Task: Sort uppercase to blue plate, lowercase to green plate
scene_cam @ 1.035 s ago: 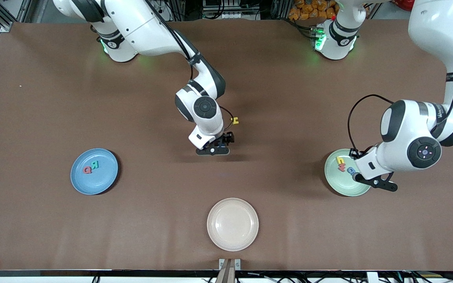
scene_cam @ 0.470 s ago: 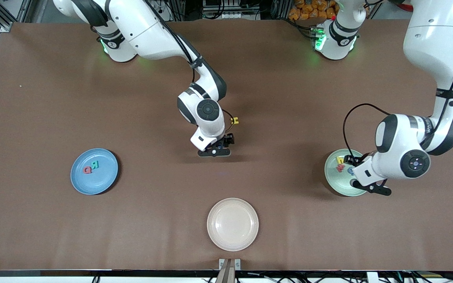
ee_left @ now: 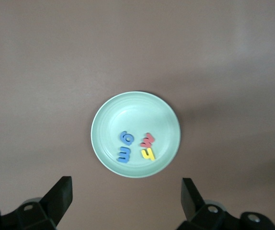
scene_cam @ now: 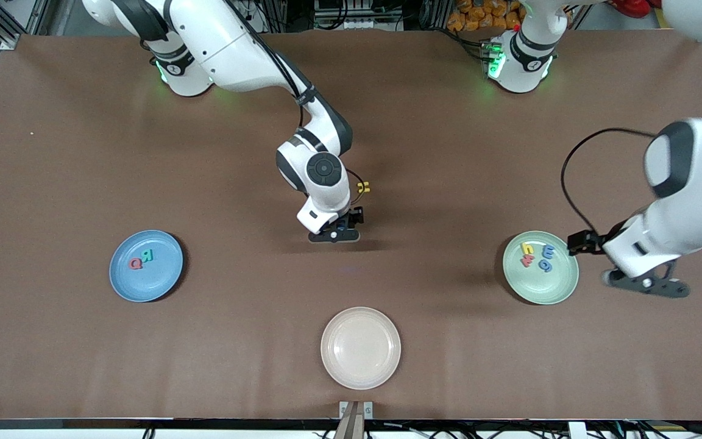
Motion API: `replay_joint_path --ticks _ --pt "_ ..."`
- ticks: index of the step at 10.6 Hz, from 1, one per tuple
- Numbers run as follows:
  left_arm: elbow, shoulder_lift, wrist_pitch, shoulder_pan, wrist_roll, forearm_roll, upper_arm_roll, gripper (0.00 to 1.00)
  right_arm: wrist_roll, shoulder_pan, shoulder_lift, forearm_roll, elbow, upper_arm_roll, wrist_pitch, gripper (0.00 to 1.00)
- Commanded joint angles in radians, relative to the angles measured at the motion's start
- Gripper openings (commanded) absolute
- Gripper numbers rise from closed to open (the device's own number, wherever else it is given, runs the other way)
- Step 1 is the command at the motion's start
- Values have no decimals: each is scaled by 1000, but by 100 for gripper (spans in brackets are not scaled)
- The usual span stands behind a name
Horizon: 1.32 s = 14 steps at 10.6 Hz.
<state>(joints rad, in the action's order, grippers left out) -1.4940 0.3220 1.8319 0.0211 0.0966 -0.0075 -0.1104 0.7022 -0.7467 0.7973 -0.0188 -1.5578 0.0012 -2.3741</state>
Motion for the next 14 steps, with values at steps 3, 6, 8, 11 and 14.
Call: replay_joint_path --ticks 3,6,8,11,14 --pt "-35 -210 -103 -16 6 -68 54 100 20 -13 10 10 24 -3 4 0" --pt "-37 -283 -193 -36 -9 -65 84 100 -1 42 -53 10 13 -3 47 0" --pt "-37 -311 -218 -62 -20 13 84 100 -137 119 -127 10 -11 -1 172 0" --pt "-31 -320 -246 -75 -81 12 77 100 -442 280 -248 13 -121 2 246 0" --pt "-31 -331 -264 -81 -150 7 61 100 -801 447 -291 17 -179 -3 254 0"
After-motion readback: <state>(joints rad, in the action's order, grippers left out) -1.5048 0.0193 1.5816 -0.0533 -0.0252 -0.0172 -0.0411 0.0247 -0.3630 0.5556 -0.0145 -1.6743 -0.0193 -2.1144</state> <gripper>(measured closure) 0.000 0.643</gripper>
